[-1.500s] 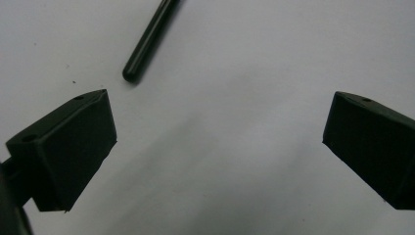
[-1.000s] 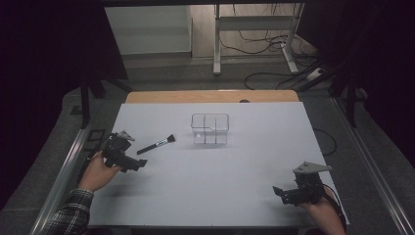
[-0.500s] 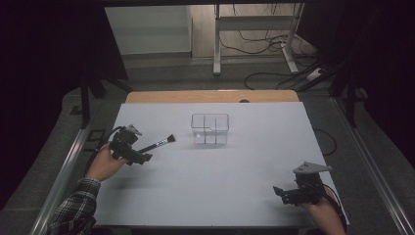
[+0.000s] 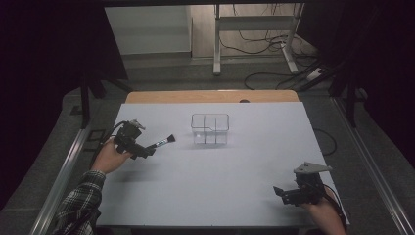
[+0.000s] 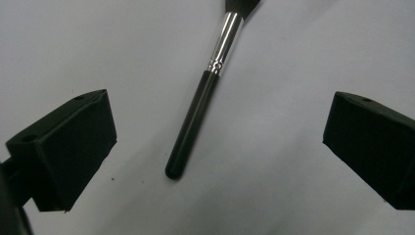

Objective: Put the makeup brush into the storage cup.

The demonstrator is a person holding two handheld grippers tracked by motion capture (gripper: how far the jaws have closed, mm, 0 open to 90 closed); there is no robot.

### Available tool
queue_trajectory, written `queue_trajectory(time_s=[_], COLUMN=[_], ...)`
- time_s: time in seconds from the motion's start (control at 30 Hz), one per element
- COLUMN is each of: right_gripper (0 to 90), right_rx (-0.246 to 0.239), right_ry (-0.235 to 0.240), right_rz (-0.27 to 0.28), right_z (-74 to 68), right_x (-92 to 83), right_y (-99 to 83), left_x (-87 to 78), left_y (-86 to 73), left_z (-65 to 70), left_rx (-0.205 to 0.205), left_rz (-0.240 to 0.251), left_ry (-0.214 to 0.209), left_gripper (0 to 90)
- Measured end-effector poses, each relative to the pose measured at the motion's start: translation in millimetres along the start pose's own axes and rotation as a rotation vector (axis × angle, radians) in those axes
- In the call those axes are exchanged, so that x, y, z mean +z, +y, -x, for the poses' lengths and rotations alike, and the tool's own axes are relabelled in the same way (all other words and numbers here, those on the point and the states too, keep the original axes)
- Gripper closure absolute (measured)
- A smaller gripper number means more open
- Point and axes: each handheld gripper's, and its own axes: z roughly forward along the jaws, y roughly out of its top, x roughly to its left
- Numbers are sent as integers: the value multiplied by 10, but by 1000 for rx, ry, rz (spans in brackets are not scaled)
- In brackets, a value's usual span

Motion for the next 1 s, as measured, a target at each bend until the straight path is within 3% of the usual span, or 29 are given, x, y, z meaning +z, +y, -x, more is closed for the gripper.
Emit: queue_trajectory(time_s=[0.4, 0.7, 1.0], right_gripper=[8, 8, 11], right_rx=[0, -2, -1], right_ry=[2, 4, 8], right_rz=[-2, -5, -7], right_z=[1, 6, 1], right_x=[-2, -2, 5], right_y=[-2, -5, -7], left_x=[97, 158, 240], left_y=[264, 295, 291], left_z=[25, 5, 11], left_rx=[14, 12, 21], left_rz=[-5, -36, -65], left_ry=[-19, -17, 14], left_gripper=[0, 1, 0])
